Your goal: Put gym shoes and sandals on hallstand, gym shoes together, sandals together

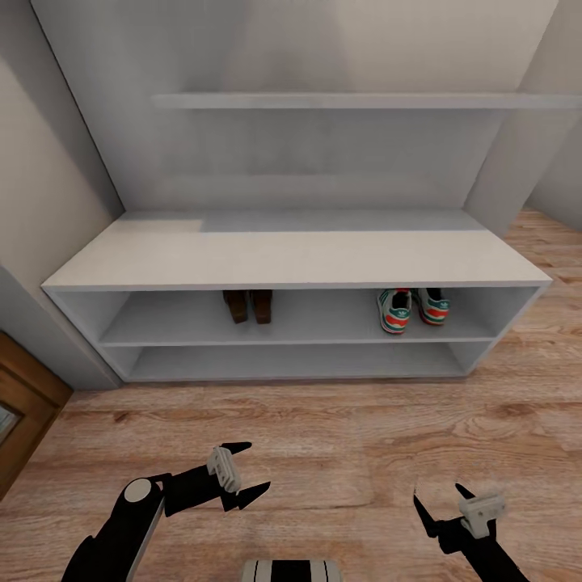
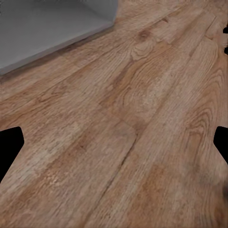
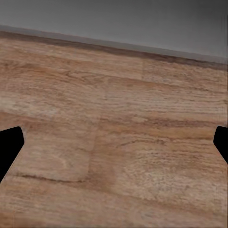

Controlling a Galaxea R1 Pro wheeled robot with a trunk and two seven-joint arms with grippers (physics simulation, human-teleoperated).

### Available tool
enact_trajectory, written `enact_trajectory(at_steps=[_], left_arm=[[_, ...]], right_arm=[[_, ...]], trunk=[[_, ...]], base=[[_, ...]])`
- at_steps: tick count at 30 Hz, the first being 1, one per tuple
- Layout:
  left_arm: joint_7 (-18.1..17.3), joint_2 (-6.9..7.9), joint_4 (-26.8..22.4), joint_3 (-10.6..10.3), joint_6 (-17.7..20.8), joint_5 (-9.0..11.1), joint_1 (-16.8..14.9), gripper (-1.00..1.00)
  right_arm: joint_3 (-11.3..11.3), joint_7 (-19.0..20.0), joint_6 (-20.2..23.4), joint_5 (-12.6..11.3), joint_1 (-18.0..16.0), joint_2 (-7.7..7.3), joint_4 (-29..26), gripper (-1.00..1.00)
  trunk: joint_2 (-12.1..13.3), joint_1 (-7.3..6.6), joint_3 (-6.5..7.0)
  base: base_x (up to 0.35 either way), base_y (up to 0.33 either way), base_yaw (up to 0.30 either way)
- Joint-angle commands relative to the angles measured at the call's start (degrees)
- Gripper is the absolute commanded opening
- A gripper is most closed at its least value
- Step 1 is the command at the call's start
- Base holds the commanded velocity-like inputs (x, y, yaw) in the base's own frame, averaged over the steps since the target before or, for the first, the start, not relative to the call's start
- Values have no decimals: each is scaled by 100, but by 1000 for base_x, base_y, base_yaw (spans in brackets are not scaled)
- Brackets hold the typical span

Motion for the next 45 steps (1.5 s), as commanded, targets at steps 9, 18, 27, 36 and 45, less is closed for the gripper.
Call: enact_trajectory(at_steps=[9, 18, 27, 36, 45], left_arm=[[6, -3, 6, 1, -10, 1, 0, 100], [8, -5, 10, -3, -13, -4, 0, 100], [9, -11, 17, -10, -19, -6, 0, 100], [9, -13, 58, -16, -39, -6, 0, 100], [9, -14, 86, -22, -73, -7, 0, 100]], right_arm=[[-17, 174, -25, -2, 102, -7, 5, 100], [-18, 227, -32, 0, 137, -5, 16, 100], [-16, 244, -40, 1, 152, -3, 34, 100], [-16, 249, -69, -1, 155, 2, 40, 100], [-10, 250, -101, 1, 156, 11, 49, 100]], trunk=[[0, 0, 0], [0, 0, 23], [0, 0, 85], [0, 0, 160], [0, 0, 239]], base=[[0, 0, 0], [0, 0, 0], [0, 0, 0], [0, 0, 0], [0, 0, 0]])
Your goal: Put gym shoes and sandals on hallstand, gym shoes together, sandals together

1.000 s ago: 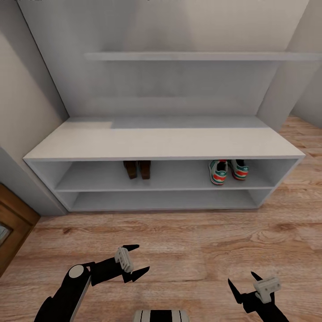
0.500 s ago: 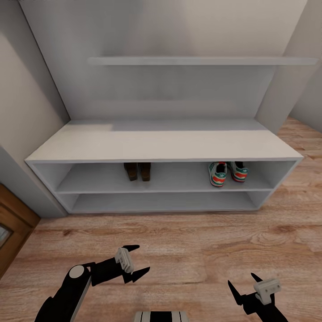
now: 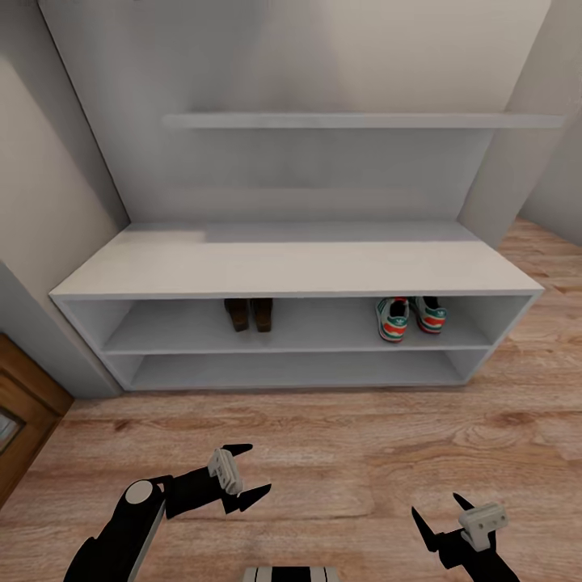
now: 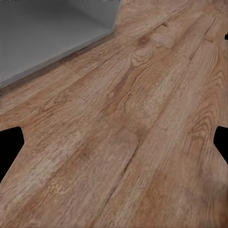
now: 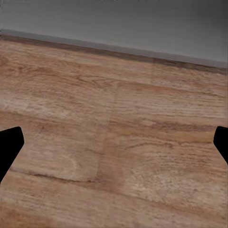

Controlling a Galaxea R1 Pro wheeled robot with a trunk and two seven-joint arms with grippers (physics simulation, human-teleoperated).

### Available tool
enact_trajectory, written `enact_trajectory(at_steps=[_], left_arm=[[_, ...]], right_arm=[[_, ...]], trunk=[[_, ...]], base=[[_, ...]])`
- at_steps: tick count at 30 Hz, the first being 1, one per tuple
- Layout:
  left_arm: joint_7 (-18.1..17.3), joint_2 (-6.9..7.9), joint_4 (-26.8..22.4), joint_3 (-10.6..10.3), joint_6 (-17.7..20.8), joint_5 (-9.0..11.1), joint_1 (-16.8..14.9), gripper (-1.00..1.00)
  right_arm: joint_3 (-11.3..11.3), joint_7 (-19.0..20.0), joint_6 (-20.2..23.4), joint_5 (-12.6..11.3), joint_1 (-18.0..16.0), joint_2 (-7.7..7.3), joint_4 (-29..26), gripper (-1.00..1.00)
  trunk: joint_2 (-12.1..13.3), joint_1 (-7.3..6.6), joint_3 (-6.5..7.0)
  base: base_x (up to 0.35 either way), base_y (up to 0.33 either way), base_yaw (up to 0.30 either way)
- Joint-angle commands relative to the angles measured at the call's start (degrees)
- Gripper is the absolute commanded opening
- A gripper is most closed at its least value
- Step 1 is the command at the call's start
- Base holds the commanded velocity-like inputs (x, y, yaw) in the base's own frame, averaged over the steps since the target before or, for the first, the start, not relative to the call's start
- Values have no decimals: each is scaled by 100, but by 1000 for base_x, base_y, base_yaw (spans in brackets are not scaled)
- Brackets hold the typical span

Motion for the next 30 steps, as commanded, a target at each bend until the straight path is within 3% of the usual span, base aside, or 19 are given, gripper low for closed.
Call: enact_trajectory(at_steps=[1, 30], left_arm=[[0, 0, 0, 0, 0, 0, 0, 100], [0, -4, 10, -11, -12, 0, 0, 100]], right_arm=[[0, 0, 0, 0, 0, 0, 0, 100], [8, 1, -29, 4, 0, 20, 82, 100]], trunk=[[0, 0, 9], [0, 0, 270]], base=[[0, 0, 0], [0, 0, 0]])
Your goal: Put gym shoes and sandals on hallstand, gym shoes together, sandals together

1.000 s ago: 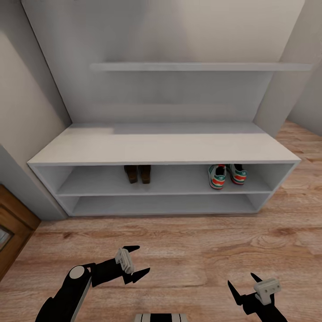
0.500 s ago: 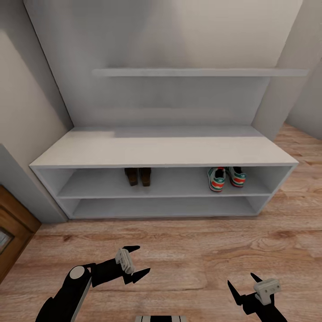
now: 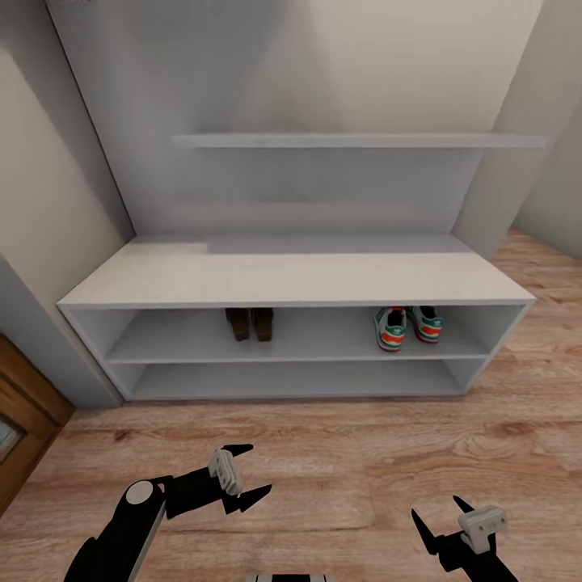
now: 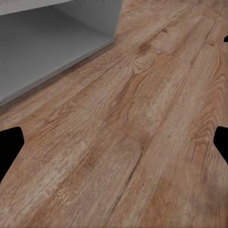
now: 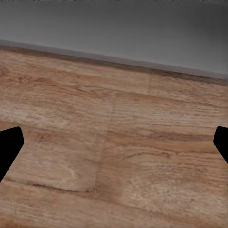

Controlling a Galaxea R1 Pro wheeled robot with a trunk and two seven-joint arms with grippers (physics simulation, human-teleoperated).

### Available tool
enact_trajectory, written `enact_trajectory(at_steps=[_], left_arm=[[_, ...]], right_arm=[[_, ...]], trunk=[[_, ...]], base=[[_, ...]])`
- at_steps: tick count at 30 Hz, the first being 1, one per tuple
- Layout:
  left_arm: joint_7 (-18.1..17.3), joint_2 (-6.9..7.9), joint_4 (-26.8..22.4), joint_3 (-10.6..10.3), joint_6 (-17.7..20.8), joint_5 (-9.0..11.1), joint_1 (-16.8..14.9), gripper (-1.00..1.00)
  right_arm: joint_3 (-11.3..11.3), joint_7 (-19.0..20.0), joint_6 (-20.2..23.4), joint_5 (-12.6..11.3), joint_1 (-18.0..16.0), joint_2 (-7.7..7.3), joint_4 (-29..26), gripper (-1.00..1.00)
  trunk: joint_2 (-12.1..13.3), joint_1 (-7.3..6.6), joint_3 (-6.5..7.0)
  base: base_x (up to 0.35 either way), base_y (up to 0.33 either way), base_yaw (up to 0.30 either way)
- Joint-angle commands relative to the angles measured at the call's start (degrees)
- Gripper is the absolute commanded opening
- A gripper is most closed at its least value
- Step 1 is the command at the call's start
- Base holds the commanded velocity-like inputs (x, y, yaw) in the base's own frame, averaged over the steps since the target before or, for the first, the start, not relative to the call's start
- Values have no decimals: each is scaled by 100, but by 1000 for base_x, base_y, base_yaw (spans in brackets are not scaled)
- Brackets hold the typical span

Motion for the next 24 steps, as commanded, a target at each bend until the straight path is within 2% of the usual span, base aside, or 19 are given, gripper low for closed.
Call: enact_trajectory(at_steps=[1, 24], left_arm=[[0, -1, 0, 0, 0, 0, 0, 100], [0, -5, 0, -8, 0, 0, 0, 100]], right_arm=[[1, 0, 0, -1, 0, 2, 6, 100], [-8, 0, -2, -2, -5, 4, 36, 100]], trunk=[[0, 0, 9], [0, 0, 192]], base=[[0, 0, 0], [0, 0, 0]])
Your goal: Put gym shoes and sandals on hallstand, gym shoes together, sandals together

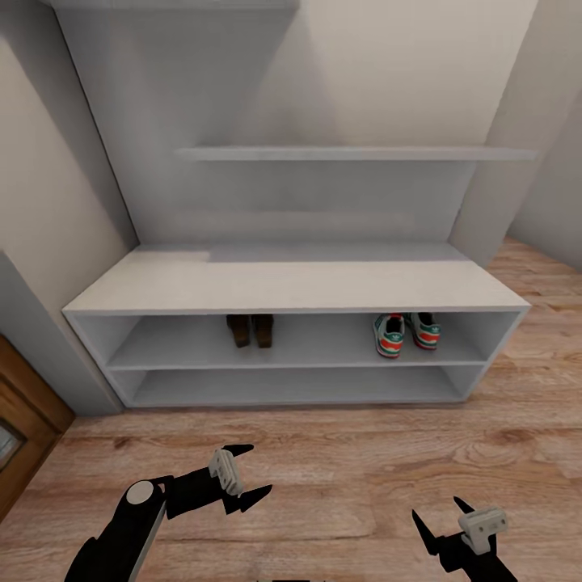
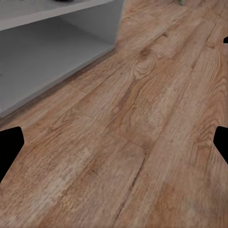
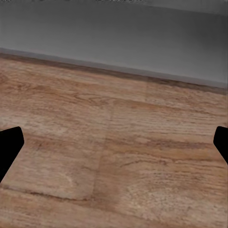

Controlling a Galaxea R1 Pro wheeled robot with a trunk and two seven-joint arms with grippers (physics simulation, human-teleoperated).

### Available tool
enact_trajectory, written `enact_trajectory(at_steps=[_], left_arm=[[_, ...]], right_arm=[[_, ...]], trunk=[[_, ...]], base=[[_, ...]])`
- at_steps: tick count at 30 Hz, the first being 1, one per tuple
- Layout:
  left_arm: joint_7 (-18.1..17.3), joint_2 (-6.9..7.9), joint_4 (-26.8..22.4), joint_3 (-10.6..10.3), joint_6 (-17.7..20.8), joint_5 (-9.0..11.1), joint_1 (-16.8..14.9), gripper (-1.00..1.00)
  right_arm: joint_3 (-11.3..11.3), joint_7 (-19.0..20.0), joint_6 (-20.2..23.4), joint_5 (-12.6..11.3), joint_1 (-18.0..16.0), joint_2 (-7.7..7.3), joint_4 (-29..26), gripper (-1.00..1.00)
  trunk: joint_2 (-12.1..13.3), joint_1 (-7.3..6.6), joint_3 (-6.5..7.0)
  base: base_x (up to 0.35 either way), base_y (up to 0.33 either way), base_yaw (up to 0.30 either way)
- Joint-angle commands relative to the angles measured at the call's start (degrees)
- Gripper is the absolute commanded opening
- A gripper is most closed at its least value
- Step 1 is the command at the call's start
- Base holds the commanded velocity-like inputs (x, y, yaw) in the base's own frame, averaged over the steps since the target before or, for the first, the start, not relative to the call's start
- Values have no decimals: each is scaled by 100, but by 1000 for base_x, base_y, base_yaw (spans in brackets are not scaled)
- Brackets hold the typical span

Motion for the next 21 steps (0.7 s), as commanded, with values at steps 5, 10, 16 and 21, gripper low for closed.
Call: enact_trajectory(at_steps=[5, 10, 16, 21], left_arm=[[0, 0, 0, 0, 0, 0, 0, 100], [0, 0, 0, -1, 0, 0, 0, 100], [0, 0, 0, -1, 0, 4, 0, 100], [8, -7, 0, -1, -6, 8, 0, 100]], right_arm=[[-3, 0, 0, 0, -2, -1, 4, 100], [-3, 0, 0, -1, -3, -2, 7, 100], [10, 0, 1, 1, -4, -1, 9, 100], [17, 0, 0, 2, -4, 1, 11, 100]], trunk=[[0, 0, 13], [0, 0, 18], [0, 0, 20], [0, 0, 21]], base=[[0, 0, 0], [0, 0, 0], [0, 0, 0], [0, 0, 0]])
